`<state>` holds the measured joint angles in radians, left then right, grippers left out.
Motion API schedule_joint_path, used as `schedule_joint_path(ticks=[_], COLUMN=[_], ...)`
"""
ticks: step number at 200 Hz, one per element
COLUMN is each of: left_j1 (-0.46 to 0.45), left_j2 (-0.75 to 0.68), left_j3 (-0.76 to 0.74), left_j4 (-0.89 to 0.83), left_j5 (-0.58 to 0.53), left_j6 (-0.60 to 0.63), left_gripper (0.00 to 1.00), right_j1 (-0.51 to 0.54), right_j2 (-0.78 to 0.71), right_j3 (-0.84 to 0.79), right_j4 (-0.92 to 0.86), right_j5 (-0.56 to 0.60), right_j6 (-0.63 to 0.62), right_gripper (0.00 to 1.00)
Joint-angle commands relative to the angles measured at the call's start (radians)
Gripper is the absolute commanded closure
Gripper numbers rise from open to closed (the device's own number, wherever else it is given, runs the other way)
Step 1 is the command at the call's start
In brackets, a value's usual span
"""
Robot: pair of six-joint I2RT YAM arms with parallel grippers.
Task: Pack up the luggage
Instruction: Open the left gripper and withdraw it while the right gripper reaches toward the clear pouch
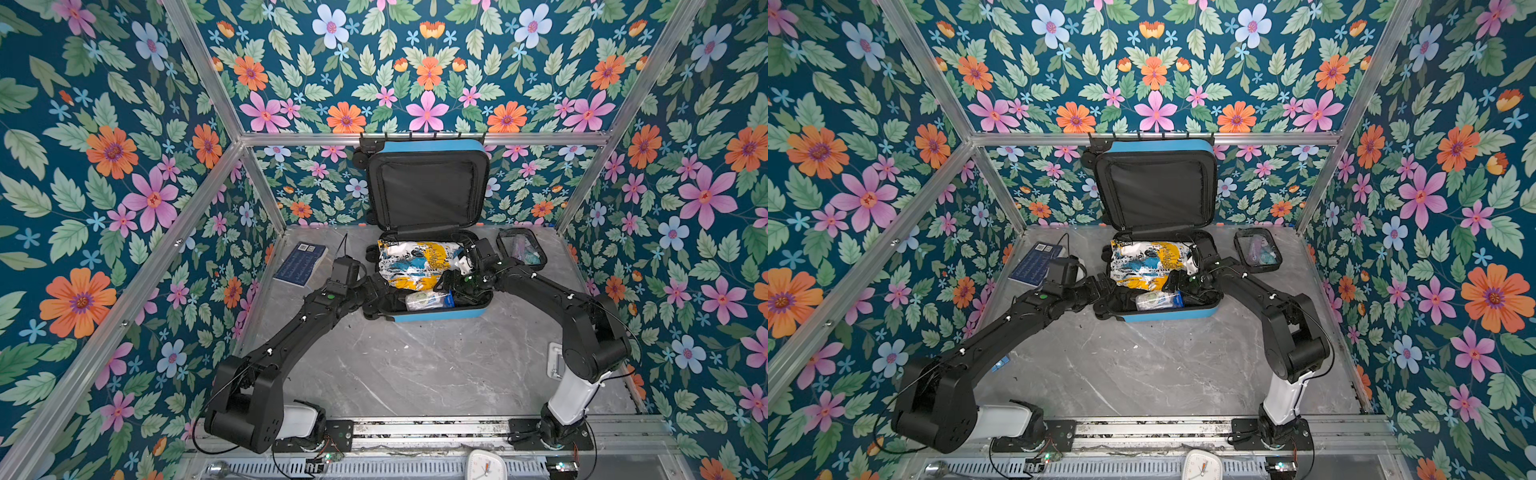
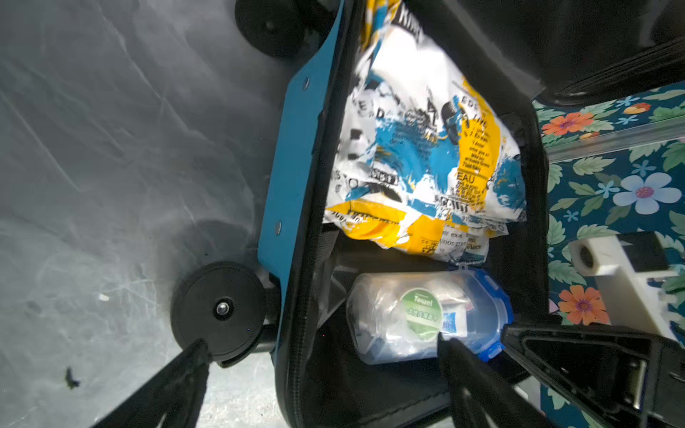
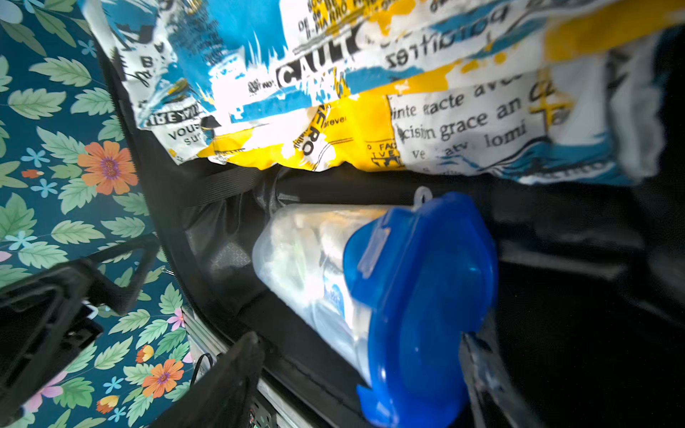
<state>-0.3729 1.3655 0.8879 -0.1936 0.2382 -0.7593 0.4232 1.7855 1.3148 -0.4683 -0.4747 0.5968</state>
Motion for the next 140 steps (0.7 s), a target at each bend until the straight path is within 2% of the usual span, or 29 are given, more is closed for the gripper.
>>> schedule_joint_path(ticks=[1,36,86,140], left_j1=[0.002,0.000,0.000,0.003], left_j2=[0.016,0.045,0.029,-0.067], left_j3=[-0.020,-0.020,-0.010,0.074], left_j4=[0.110,0.160,0.146,0.008], left_j5=[0.067,0.106,0.100,-0.001], left_j6=[-0.025,-0.043,-0.031,0.062], left_gripper=[0.02,0.03,0.03,0.00], right_j1=[0.013,0.034,0.037,-0.005], right_j2=[0.012,0.037,0.055,-0.007], right_j3=[0.010,0.032,0.060,0.111], right_j4=[0.023,0.031,0.029,-0.094], right_j5=[-0.018,-0.033,-0.051,0.027], right_j6=[0.016,0.029,0.022,-0.061], right_gripper=[0.17,0.17,0.16,0.10])
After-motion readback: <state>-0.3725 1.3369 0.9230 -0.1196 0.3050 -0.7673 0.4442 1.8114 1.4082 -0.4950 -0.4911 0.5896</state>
